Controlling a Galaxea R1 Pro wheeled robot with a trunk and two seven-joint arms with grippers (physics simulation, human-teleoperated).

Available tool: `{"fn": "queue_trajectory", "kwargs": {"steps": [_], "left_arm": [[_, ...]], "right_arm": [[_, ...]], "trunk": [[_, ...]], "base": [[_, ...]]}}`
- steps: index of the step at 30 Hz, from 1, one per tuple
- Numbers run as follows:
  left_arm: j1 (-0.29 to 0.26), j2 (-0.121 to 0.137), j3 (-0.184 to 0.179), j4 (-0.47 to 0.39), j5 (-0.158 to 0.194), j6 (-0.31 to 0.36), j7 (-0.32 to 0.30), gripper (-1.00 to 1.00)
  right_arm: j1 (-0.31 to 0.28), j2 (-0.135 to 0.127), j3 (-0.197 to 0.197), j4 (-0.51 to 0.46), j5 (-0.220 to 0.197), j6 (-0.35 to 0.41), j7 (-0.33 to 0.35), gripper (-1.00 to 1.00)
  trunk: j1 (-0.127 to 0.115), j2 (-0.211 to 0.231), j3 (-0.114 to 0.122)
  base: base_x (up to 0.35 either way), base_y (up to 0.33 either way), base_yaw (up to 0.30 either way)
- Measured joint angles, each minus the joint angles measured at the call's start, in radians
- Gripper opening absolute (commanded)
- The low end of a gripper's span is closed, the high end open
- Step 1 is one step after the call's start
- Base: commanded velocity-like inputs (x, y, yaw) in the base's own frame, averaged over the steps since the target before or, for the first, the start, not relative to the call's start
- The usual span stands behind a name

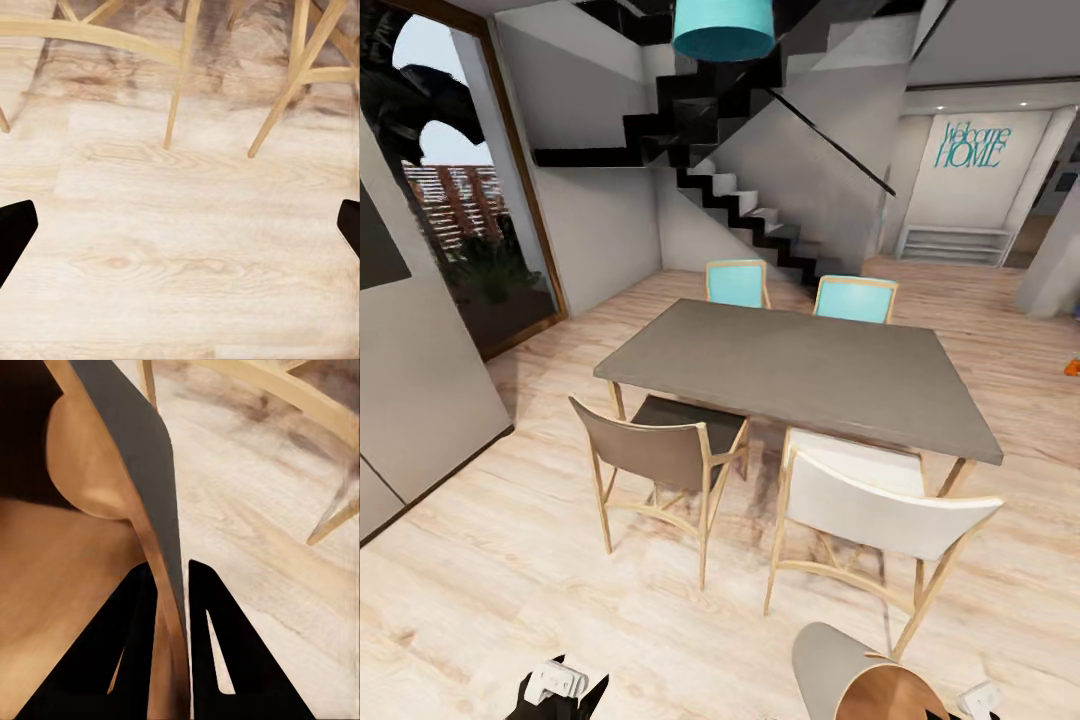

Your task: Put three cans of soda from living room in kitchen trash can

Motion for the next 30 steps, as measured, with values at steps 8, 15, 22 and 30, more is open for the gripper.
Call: {"fn": "queue_trajectory", "kwargs": {"steps": [8,15,22,30], "left_arm": [[0.000,0.000,0.000,0.000,0.000,0.000,0.000,1.00],[0.000,0.000,0.000,0.000,0.000,0.000,0.000,1.00],[0.000,0.000,0.001,0.000,0.000,0.000,0.000,1.00],[0.000,0.000,0.001,0.001,0.000,0.000,0.000,1.00]], "right_arm": [[0.000,0.001,0.002,-0.001,0.000,-0.006,-0.001,-1.00],[0.000,0.001,0.003,-0.002,-0.001,-0.002,-0.002,-1.00],[0.000,0.000,0.002,-0.002,-0.002,0.000,-0.003,-1.00],[0.000,0.000,0.001,-0.002,-0.003,-0.001,0.004,-1.00]], "trunk": [[0.000,0.000,0.001],[0.000,0.000,0.009],[0.000,0.000,0.019],[0.000,0.000,0.030]], "base": [[0.000,-0.290,-0.042],[0.000,-0.290,-0.103],[0.000,-0.290,-0.157],[0.000,-0.290,-0.176]]}}
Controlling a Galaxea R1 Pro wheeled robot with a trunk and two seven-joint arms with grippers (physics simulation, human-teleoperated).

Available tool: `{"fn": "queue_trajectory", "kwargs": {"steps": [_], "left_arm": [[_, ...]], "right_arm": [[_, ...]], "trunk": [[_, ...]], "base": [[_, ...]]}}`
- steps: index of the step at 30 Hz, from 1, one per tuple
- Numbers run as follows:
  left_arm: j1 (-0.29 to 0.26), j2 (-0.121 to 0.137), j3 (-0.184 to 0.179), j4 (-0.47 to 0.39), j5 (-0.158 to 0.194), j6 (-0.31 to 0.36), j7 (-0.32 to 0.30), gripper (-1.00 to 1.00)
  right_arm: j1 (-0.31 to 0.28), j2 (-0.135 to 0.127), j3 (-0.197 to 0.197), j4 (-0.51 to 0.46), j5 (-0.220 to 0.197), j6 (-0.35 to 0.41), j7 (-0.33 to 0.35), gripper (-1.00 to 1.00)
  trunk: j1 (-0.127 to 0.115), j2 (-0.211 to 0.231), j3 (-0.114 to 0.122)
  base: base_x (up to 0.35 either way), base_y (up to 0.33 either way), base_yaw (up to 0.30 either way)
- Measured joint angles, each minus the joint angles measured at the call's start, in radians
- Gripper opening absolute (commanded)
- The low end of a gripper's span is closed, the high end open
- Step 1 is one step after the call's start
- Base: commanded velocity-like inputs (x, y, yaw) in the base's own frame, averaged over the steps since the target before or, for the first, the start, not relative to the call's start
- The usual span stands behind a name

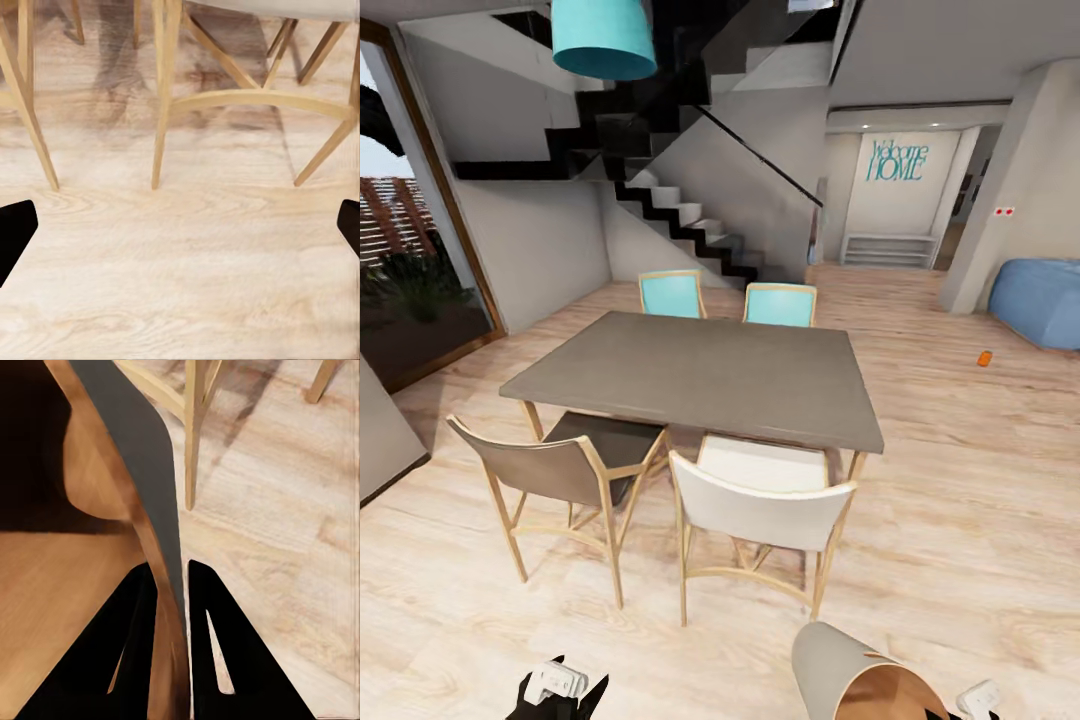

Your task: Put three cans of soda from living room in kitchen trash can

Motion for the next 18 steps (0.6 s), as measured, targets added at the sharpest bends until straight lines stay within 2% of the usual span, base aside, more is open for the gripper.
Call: {"fn": "queue_trajectory", "kwargs": {"steps": [12,18], "left_arm": [[0.000,0.000,0.000,0.000,0.000,0.000,0.000,1.00],[0.000,0.000,0.000,0.000,0.000,0.000,0.000,1.00]], "right_arm": [[0.000,0.000,-0.002,0.000,0.000,-0.005,0.004,-1.00],[0.000,0.000,-0.001,0.000,0.002,-0.004,0.004,-1.00]], "trunk": [[0.000,0.000,0.016],[0.000,0.000,0.021]], "base": [[0.000,-0.290,-0.176],[0.000,-0.290,-0.071]]}}
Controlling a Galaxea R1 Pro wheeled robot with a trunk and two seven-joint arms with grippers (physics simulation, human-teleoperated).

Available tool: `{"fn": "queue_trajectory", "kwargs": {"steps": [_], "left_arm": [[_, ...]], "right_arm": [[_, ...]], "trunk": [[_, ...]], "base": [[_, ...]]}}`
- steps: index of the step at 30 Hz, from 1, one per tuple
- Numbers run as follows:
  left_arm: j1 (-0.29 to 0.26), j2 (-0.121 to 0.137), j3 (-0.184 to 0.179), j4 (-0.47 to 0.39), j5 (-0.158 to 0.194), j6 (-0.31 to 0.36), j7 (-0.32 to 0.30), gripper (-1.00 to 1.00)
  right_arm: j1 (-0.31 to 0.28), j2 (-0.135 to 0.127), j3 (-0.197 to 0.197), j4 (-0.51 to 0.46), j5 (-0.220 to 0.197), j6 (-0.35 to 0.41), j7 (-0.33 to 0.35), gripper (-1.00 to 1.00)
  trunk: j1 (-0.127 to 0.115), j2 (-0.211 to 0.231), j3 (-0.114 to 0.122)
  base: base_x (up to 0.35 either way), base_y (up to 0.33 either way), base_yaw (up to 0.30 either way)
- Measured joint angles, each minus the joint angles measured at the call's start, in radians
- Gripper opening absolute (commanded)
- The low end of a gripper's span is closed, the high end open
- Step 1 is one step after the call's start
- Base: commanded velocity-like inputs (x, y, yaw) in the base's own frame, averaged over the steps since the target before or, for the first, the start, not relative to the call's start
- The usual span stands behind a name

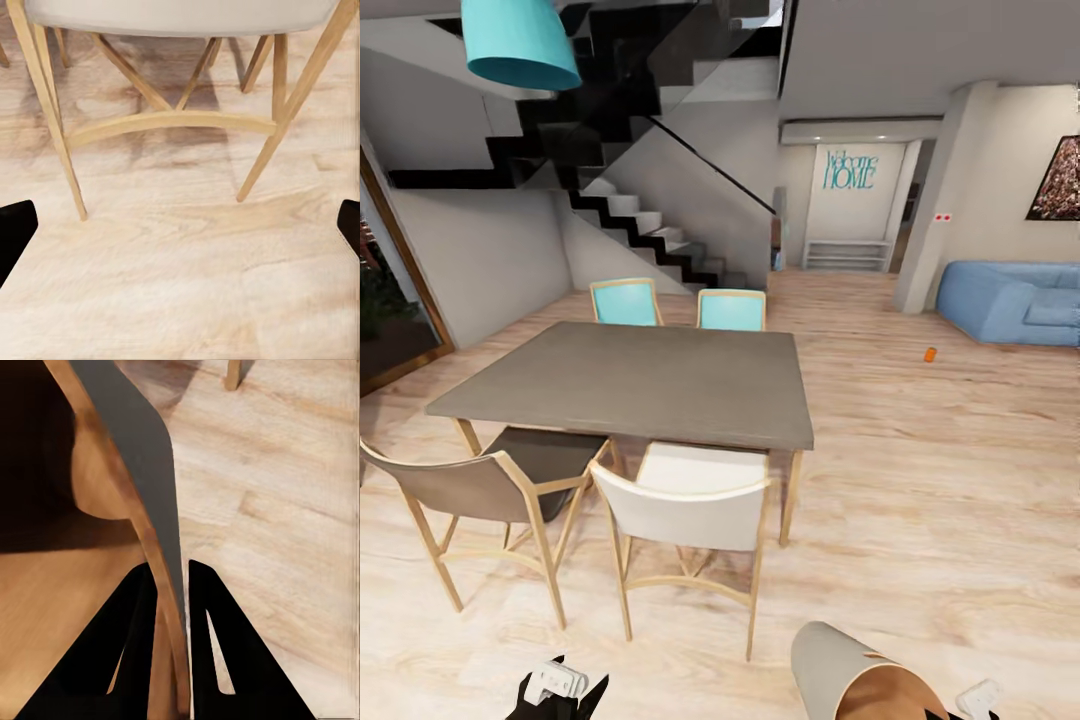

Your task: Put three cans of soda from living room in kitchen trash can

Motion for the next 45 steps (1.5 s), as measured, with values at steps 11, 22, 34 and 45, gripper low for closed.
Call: {"fn": "queue_trajectory", "kwargs": {"steps": [11,22,34,45], "left_arm": [[0.000,0.000,0.000,0.000,0.000,0.001,0.000,1.00],[0.000,0.000,0.000,0.000,0.000,0.000,0.000,1.00],[-0.001,0.000,0.000,0.001,0.000,0.000,0.000,1.00],[-0.001,0.000,0.000,0.001,0.001,0.000,0.000,1.00]], "right_arm": [[0.000,0.000,-0.002,0.000,-0.001,0.001,0.000,-1.00],[0.000,0.000,-0.002,0.000,-0.001,0.001,0.000,-1.00],[0.000,0.000,-0.001,0.000,0.000,0.000,0.000,-1.00],[0.000,0.000,0.001,0.000,0.001,-0.002,0.000,-1.00]], "trunk": [[0.000,0.000,0.008],[0.000,0.000,0.017],[0.000,0.000,0.022],[0.000,0.000,0.022]], "base": [[0.000,-0.290,-0.178],[0.000,-0.290,-0.219],[0.000,-0.290,-0.125],[0.042,-0.270,-0.097]]}}
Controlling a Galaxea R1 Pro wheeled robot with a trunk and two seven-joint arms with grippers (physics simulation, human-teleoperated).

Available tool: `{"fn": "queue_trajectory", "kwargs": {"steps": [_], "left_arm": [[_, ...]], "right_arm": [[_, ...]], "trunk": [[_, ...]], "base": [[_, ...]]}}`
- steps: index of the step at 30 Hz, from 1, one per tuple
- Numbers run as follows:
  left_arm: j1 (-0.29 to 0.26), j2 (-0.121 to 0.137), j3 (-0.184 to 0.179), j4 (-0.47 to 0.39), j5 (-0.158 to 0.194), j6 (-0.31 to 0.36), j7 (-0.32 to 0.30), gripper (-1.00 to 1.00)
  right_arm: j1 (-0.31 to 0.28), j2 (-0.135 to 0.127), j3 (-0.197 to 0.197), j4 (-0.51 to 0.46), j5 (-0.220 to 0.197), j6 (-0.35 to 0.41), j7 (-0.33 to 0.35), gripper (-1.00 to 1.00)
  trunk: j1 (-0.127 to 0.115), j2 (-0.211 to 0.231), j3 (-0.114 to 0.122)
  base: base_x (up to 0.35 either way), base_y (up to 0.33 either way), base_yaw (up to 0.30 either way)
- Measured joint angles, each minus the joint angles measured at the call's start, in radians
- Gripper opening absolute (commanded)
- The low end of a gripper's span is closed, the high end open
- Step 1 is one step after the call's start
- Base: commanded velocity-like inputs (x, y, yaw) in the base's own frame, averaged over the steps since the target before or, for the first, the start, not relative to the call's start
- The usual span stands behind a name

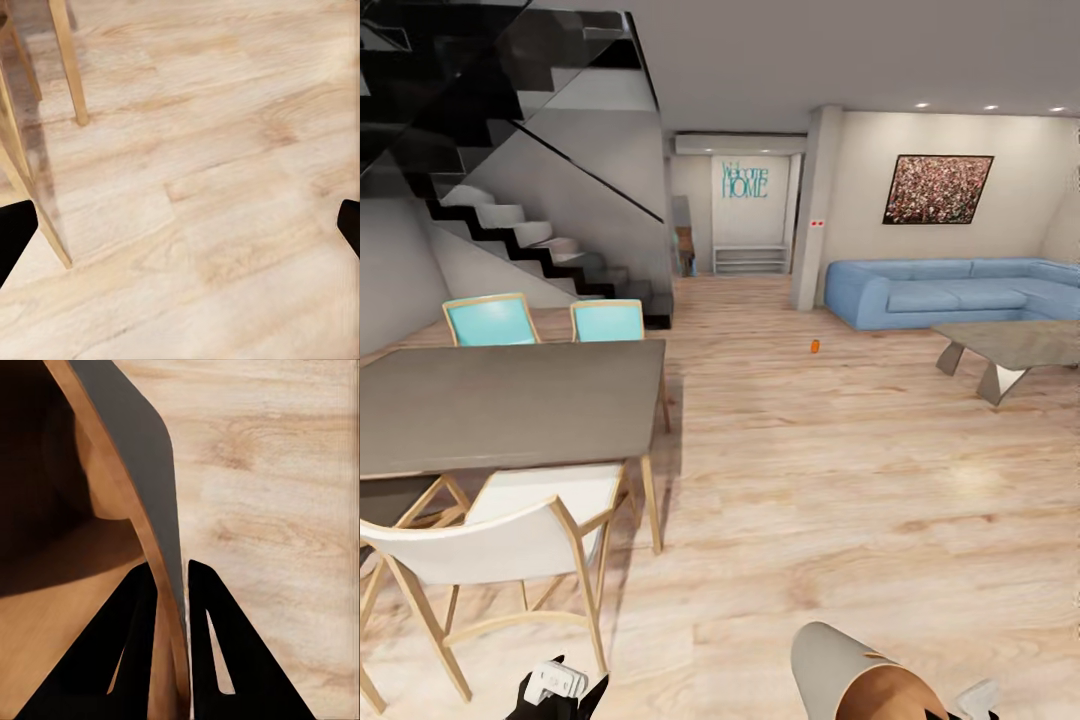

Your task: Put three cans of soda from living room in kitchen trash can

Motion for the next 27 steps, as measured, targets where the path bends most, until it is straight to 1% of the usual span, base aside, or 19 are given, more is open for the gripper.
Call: {"fn": "queue_trajectory", "kwargs": {"steps": [14,18,27], "left_arm": [[-0.001,0.000,0.000,-0.001,-0.001,0.001,0.000,1.00],[-0.001,-0.001,0.001,-0.001,0.000,0.000,0.000,1.00],[-0.001,-0.002,0.002,-0.001,0.001,0.000,0.000,1.00]], "right_arm": [[0.000,0.000,0.000,0.000,-0.001,-0.004,-0.002,-1.00],[0.000,0.000,-0.003,0.000,-0.003,-0.003,-0.002,-1.00],[0.000,0.000,0.000,0.000,-0.001,-0.004,-0.003,-1.00]], "trunk": [[0.000,0.000,0.000],[0.000,0.000,0.000],[0.000,0.000,0.000]], "base": [[0.299,-0.033,-0.002],[0.113,-0.029,0.000],[0.011,-0.003,0.000]]}}
